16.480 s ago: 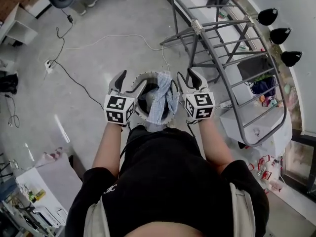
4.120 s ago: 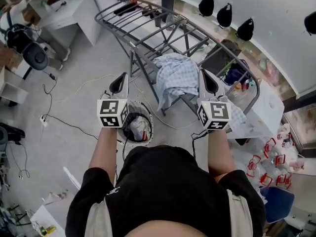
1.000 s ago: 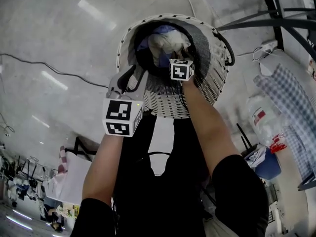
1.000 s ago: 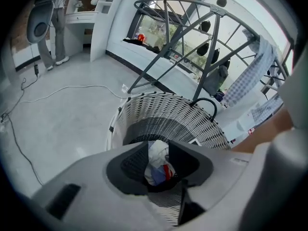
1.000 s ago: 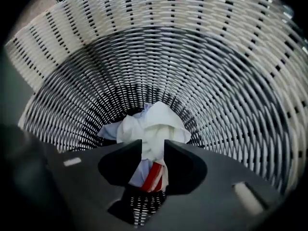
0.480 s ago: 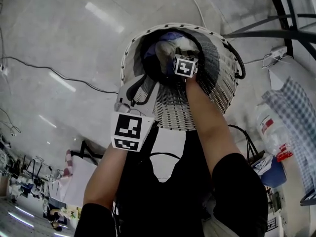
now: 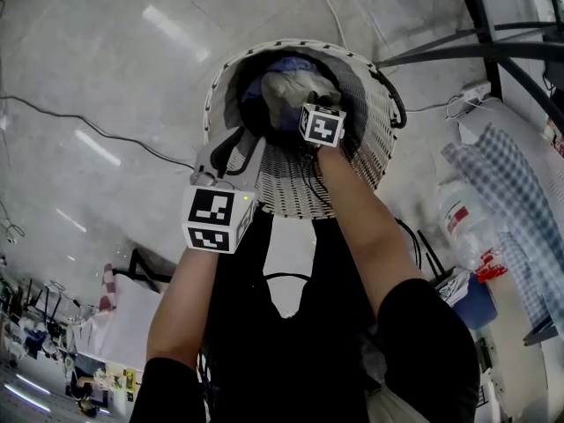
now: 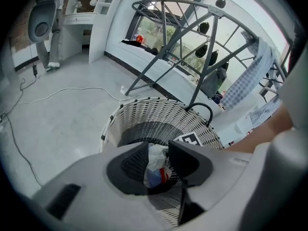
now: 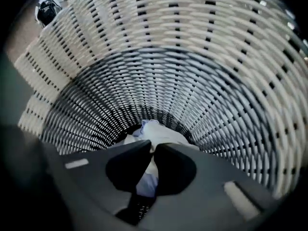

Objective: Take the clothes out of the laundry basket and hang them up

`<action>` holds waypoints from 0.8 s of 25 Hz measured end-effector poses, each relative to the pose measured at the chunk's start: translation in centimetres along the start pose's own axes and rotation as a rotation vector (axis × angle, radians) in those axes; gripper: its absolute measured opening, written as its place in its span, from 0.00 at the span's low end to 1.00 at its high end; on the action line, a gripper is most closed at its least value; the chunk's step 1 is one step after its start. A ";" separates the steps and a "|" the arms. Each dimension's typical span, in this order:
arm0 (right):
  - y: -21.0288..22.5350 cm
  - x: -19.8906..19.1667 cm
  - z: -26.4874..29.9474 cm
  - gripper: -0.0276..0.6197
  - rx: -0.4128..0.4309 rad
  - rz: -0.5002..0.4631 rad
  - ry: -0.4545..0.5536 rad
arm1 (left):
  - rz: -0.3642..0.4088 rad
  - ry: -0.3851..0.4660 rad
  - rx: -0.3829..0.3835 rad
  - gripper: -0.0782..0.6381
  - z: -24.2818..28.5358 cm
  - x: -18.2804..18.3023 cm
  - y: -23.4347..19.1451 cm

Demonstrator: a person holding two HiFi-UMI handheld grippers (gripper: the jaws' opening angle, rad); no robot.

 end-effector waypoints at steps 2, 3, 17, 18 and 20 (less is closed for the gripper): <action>0.0 0.2 -2.8 0.09 0.018 -0.025 0.018 | -0.009 0.003 -0.011 0.30 -1.0 0.1 1.0; 0.0 0.4 -4.3 0.09 0.023 -0.032 0.026 | -0.010 0.004 -0.015 0.30 -1.5 0.1 1.5; -2.1 -0.5 -28.9 0.09 0.109 -0.133 0.126 | 0.107 0.045 0.004 0.30 -12.7 1.7 6.7; -2.3 -0.5 -30.7 0.09 0.118 -0.149 0.141 | 0.112 0.051 0.006 0.30 -13.5 1.9 7.0; -2.9 -0.3 -34.7 0.09 0.149 -0.188 0.183 | 0.133 0.065 0.009 0.30 -15.2 2.4 7.7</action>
Point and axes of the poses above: the fingertips, and each gripper's own axes: z forward along the fingers, y to its right, x out of its top, the point moved 2 cm from there along -z, backward along the fingers, and after that the axes turned 15 degrees about -y, right-handed, at the moved point
